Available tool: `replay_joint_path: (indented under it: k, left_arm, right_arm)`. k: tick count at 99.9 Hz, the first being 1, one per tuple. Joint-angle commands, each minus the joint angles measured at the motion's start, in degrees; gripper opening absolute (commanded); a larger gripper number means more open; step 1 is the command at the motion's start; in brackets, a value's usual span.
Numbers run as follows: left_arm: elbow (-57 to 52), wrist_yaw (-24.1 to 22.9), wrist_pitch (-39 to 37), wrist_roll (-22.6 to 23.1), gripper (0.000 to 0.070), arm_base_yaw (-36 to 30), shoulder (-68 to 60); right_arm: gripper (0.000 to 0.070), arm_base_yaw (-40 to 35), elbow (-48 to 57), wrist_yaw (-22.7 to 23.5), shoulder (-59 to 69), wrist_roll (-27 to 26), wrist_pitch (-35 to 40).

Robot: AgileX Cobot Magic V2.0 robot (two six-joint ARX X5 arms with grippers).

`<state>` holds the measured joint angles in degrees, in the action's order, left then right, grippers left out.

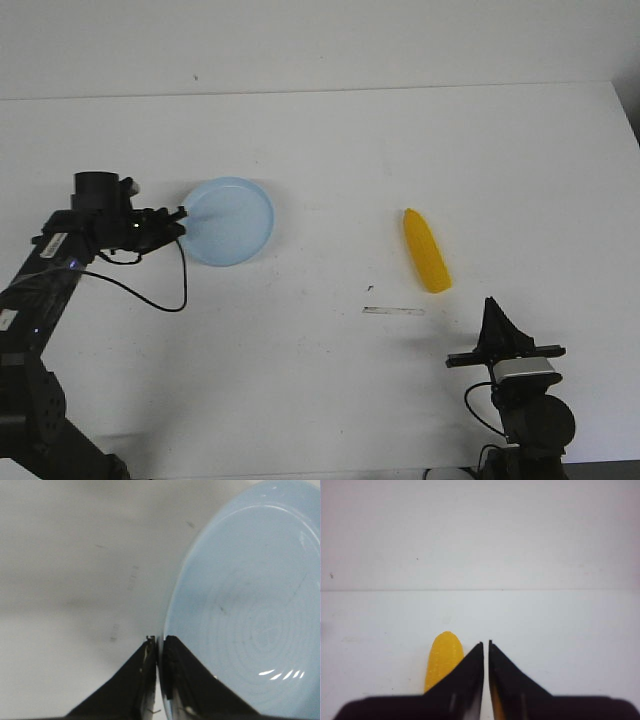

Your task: Place corn on plate with both arms

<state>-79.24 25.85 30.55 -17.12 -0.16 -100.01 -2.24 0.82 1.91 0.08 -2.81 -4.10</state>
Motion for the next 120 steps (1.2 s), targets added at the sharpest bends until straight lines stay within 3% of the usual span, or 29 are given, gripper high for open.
replay_joint_path:
  k: [1,20,41,71,94,120]
  left_arm:
    - [-0.9,0.7,0.1,0.0,0.0001,-3.4,-0.9]
    - [-0.6,-1.6,0.4,0.7,0.0001,-13.0,-1.3]
    - [3.5,-4.1,-0.3,1.4,0.0001,-17.5,-1.5]
    - [9.6,-4.1,-0.5,1.4,0.0017,-17.6,-1.5]
    - [9.6,-4.1,-4.3,1.1,0.0174,-17.4,1.4]
    - [9.6,-4.1,-9.4,1.5,0.0164,-14.0,10.5]
  right_arm:
    - [0.0015,-0.1,-0.1,0.0,0.0,-0.4,-0.6]
    - [0.0015,-0.1,-0.1,0.0,0.0,-0.4,-0.6]
    - [0.0015,-0.1,-0.1,0.0,0.0,-0.4,-0.6]
    - [0.0015,-0.1,-0.1,0.0,0.0,-0.4,-0.6]
    - [0.0015,-0.1,-0.1,0.0,0.0,-0.4,-0.6]
    - [0.0015,-0.1,-0.1,0.0,0.0,-0.4,-0.6]
